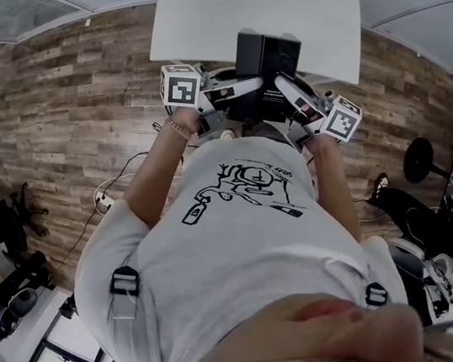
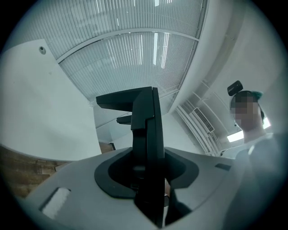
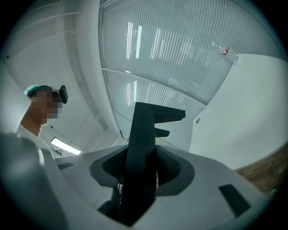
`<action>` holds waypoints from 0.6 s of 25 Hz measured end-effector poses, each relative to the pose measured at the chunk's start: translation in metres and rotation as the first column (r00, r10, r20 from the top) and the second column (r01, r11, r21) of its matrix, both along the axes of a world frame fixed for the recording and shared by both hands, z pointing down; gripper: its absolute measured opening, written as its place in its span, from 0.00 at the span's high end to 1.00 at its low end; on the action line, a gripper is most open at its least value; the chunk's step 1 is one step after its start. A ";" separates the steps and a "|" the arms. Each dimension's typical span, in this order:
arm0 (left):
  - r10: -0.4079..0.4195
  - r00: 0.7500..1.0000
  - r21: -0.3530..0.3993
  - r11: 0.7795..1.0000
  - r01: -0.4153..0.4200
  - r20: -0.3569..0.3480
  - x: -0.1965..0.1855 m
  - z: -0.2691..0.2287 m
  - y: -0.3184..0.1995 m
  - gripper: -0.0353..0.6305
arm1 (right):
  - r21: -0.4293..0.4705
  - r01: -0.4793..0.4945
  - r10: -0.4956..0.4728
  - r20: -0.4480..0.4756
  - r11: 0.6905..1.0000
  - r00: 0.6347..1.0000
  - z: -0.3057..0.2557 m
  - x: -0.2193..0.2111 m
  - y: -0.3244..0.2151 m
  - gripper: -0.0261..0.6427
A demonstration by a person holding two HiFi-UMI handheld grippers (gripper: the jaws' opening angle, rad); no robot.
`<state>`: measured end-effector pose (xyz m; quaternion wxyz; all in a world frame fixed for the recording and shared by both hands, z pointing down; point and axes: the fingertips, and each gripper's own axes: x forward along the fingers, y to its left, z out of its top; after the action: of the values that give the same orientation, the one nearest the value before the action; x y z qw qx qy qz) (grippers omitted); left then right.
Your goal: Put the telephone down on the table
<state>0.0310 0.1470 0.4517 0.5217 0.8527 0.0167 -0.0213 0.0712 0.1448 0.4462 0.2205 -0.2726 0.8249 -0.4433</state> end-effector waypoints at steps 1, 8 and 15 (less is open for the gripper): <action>-0.002 1.000 0.004 1.000 0.002 0.001 -0.001 -0.001 0.000 0.71 | 0.004 0.002 -0.002 0.003 1.000 1.000 -0.001 -0.001 0.000 0.72; -0.016 1.000 0.023 1.000 0.016 -0.006 0.004 -0.008 -0.005 0.71 | 0.021 0.011 -0.011 -0.009 1.000 1.000 -0.008 0.004 -0.006 0.72; -0.019 1.000 0.011 1.000 0.019 0.011 0.056 0.000 -0.029 0.71 | 0.009 0.025 -0.025 0.025 1.000 0.999 -0.002 0.054 -0.029 0.72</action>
<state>0.0870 0.1180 0.4515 0.5171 0.8556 0.0059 -0.0212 0.1248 0.1155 0.4445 0.2267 -0.2557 0.8273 -0.4459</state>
